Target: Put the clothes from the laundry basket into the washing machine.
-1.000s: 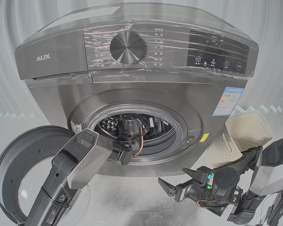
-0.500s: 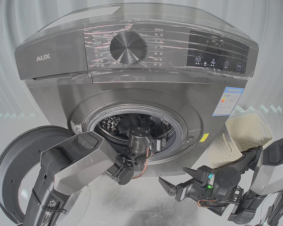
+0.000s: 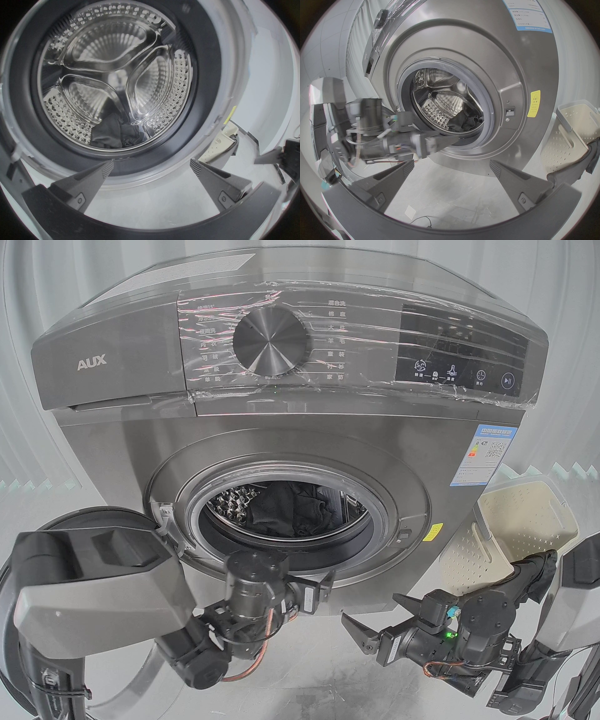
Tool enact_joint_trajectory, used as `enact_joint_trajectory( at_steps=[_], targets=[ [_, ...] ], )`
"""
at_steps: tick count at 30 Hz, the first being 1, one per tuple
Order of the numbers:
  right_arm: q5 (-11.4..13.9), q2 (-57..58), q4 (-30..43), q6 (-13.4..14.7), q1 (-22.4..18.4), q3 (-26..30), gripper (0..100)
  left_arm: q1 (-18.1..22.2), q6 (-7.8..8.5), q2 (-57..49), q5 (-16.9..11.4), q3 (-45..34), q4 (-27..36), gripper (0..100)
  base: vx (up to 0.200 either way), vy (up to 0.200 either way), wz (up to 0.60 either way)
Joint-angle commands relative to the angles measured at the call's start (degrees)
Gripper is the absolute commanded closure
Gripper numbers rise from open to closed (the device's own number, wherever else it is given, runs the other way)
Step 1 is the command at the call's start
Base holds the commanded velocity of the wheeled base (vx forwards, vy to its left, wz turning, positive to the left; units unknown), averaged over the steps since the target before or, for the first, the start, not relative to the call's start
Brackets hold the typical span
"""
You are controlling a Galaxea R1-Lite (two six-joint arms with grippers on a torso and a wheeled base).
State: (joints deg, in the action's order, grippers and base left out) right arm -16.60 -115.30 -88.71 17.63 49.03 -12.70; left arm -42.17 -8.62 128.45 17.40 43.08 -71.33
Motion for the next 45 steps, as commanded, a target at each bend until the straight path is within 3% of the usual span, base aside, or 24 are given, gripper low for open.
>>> enact_joint_trajectory(
  at_steps=[1,6,9,15,16,24,30,32,34,39,45],
  targets=[
    [-0.18,4.29,0.03,-0.14,-0.16,1.98,0,-5.47,0.01,-16.39,0.18,-18.82,-10.5,0,0.0,0.0,0.0],
    [-2.91,7.37,0.12,-0.58,1.59,3.65,0,-7.49,-1.4,-24.21,0.27,-25.77,-12.17,0,0.0,0.0,0.0],
    [-3.44,10.53,0.12,-0.66,1.68,5.94,0,-6.79,-2.37,-29.49,3.08,-33.5,-14.28,0,0.0,0.0,0.0],
    [-5.37,15.63,0.21,-0.75,1.59,8.84,0,-2.74,-3.86,-34.85,3.61,-38.25,-16.12,0,0.0,0.0,0.0],
    [-5.72,16.33,0.12,-0.58,1.42,10.77,0,-2.13,-4.92,-34.94,3.61,-39.92,-16.48,0,0.0,0.0,0.0],
    [-5.9,21.08,0.29,-1.02,-1.66,12.7,0,-2.13,-6.5,-35.64,4.14,-43.08,-16.65,0,-0.05,0.0,0.0],
    [-5.9,28.46,2.75,-3.57,-5.52,12.7,0,-3.01,-5.18,-40.47,4.75,-43.08,-16.48,0,-0.2,0.0,0.0],
    [-5.19,31.54,5.21,-5.5,-7.28,12.7,0,-2.92,-3.07,-42.76,4.58,-43.08,-15.51,0,-0.2,0.0,0.0],
    [-5.02,33.74,8.38,-5.94,-7.81,12.7,0,-2.74,-2.46,-44.17,4.58,-43.08,-14.1,0,-0.2,0.0,0.0],
    [-5.02,40.06,18.22,-5.94,-7.9,12.7,0,-2.92,-2.19,-50.14,4.66,-43.08,-7.6,0,-0.2,0.0,0.0],
    [-5.11,45.69,23.85,-5.5,-9.22,12.7,0,-2.31,-1.75,-58.23,5.1,-43.08,1.45,0,-0.2,0.0,0.0]
  ],
)
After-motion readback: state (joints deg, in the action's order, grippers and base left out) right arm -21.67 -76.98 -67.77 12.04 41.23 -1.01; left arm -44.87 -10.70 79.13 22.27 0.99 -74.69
